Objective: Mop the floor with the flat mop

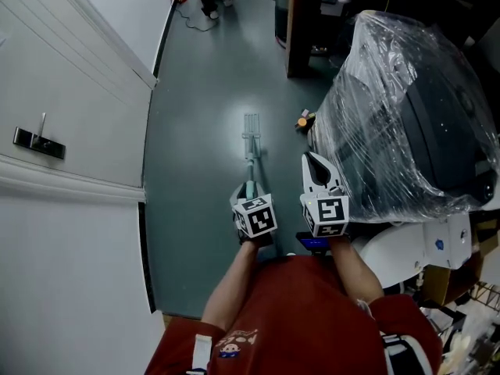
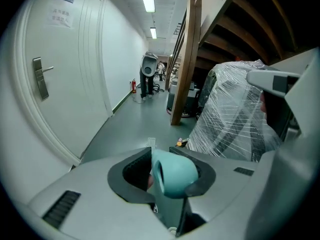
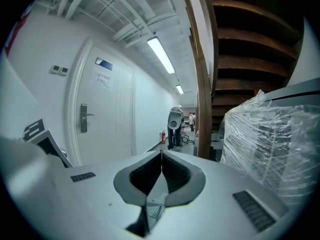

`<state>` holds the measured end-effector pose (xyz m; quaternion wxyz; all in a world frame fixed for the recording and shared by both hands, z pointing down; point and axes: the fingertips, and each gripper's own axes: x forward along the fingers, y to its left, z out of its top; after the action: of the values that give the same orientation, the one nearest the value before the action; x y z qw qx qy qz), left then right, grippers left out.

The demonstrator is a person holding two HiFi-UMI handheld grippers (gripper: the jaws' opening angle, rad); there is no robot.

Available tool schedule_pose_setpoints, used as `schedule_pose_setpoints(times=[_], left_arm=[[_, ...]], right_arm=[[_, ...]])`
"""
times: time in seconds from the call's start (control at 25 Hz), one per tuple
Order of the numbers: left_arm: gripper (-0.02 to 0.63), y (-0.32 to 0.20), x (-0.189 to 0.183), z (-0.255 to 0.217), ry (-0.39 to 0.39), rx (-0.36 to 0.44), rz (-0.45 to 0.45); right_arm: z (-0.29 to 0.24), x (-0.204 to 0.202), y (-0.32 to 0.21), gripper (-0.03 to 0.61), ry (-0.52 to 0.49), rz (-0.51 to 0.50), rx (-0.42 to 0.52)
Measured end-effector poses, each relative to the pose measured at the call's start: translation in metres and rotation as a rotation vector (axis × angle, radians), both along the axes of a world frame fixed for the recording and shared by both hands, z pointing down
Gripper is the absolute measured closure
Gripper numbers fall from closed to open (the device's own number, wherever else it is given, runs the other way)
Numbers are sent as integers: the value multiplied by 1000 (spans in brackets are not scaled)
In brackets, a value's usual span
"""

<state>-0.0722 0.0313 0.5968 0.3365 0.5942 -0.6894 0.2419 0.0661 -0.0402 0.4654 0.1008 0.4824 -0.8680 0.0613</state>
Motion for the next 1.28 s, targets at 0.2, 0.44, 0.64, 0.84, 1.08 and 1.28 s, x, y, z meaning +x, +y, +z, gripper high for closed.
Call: schedule_pose_setpoints(times=[0.2,0.44,0.64,0.84,1.08,1.28], left_arm=[[491,-35,-20,3,-8,-2,31],[492,-74,-45,7,-2,11,50],[492,-99,-65,13,0,19,69],[492,-131,-64,15,-4,26,67],[494,-170,-56,17,-17,29,72],[494,-212,-48,17,-22,28,50]], right_arm=[[4,-26,-35,561,9,13,-5],[10,-56,-72,560,18,33,-12],[8,-74,-95,561,21,49,2],[4,-71,-121,560,31,55,18],[16,-63,-165,560,36,53,-1],[21,-57,-208,560,30,38,-23]])
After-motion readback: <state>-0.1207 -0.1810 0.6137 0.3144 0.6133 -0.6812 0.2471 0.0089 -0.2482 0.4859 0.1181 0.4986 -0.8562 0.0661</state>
